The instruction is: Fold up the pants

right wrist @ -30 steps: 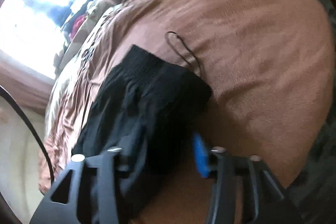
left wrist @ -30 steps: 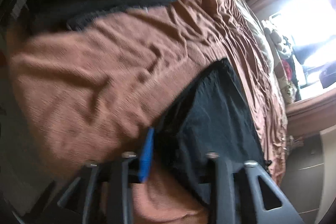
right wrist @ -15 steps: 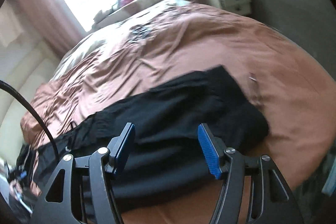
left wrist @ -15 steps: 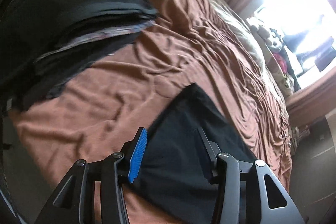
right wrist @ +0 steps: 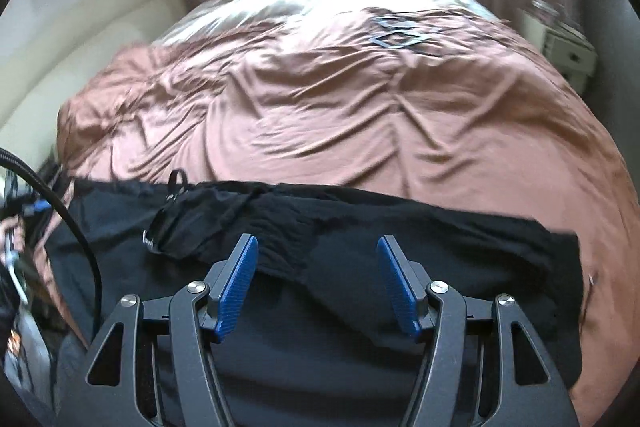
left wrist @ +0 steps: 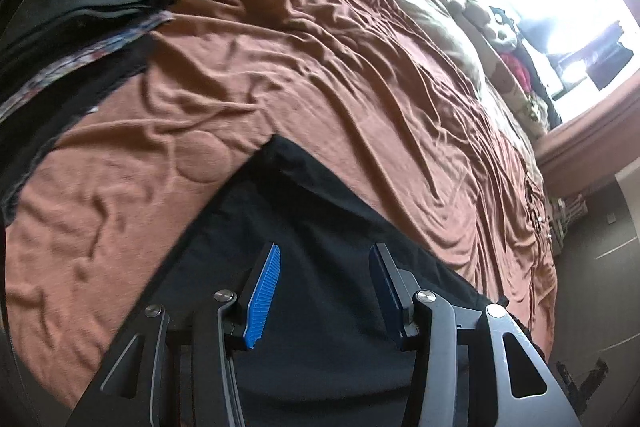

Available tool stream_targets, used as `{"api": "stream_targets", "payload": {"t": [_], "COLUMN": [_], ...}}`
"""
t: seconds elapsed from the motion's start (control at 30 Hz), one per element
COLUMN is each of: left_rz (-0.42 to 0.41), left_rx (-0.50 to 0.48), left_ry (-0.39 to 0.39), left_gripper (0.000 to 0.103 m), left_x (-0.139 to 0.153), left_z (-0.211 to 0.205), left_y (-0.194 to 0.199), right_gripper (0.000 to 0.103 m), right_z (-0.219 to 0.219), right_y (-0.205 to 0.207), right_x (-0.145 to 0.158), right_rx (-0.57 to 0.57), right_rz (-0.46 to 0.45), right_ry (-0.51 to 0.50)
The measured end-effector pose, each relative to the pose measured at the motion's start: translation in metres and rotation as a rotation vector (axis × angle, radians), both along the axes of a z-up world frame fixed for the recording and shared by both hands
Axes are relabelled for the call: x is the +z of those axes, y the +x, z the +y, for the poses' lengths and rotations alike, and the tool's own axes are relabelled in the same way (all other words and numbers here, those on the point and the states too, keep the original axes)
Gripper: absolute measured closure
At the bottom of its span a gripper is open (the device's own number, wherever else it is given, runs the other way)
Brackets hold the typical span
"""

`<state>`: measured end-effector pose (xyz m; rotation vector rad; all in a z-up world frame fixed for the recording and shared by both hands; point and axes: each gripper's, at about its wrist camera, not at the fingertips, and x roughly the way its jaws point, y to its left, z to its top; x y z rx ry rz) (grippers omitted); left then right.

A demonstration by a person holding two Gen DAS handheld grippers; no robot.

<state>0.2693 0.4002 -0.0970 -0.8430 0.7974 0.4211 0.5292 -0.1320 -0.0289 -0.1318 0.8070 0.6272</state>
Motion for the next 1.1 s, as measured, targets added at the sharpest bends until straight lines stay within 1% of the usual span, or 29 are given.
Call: {"api": "stream_targets", "payload": {"t": [0.2, 0.3, 0.37, 0.43, 0.47, 0.5, 0.67, 0.73, 0.9, 1.0, 1.03, 1.1], "left_rz": [0.028, 0.049, 0.063, 0.080, 0.090, 0.095, 0.113, 0.120, 0.133, 0.143, 0.147, 0.153], "left_rx": [-0.033, -0.049, -0.060, -0.051, -0.040, -0.036, -0.034, -0.035, -0.034, -0.036, -0.036, -0.037], "left_ry": [0.000, -0.001, 0.002, 0.019, 0.038, 0.044, 0.031, 0.025, 0.010, 0.003, 0.004, 0.000], "left_gripper": [0.054, 0.054, 0.054, 0.054, 0.054, 0.054, 0.054, 0.054, 0.054, 0.054, 0.054, 0.054], "left_x": [-0.008, -0.016, -0.021, -0.025, -0.026, -0.027, -0.040, -0.045, -0.054, -0.060, -0.061, -0.064], "left_z": [-0.005, -0.006, -0.007, -0.007, -0.007, -0.007, -0.003, -0.001, 0.001, 0.002, 0.002, 0.003], "left_y": [0.022, 0.030, 0.034, 0.037, 0.038, 0.039, 0.045, 0.048, 0.051, 0.053, 0.054, 0.055], "right_gripper": [0.043, 0.043, 0.043, 0.048, 0.053, 0.054, 0.055, 0.055, 0.055, 0.055, 0.056, 0.063], "right_z": [0.045, 0.070, 0.082, 0.092, 0.096, 0.098, 0.115, 0.121, 0.130, 0.132, 0.132, 0.133], "right_y": [0.032, 0.047, 0.057, 0.070, 0.075, 0.079, 0.099, 0.101, 0.114, 0.119, 0.118, 0.116], "right_x": [-0.008, -0.017, -0.025, -0.035, -0.038, -0.040, -0.055, -0.061, -0.079, -0.084, -0.084, -0.085], "right_rx": [0.100, 0.162, 0.204, 0.239, 0.250, 0.261, 0.321, 0.347, 0.404, 0.426, 0.434, 0.448], "right_rz": [-0.014, -0.047, -0.032, -0.013, -0.008, -0.002, 0.013, 0.011, 0.058, 0.076, 0.075, 0.072], "right_ry": [-0.106, -0.192, -0.212, -0.253, -0.270, -0.285, -0.322, -0.352, -0.396, -0.398, -0.402, -0.419]}}
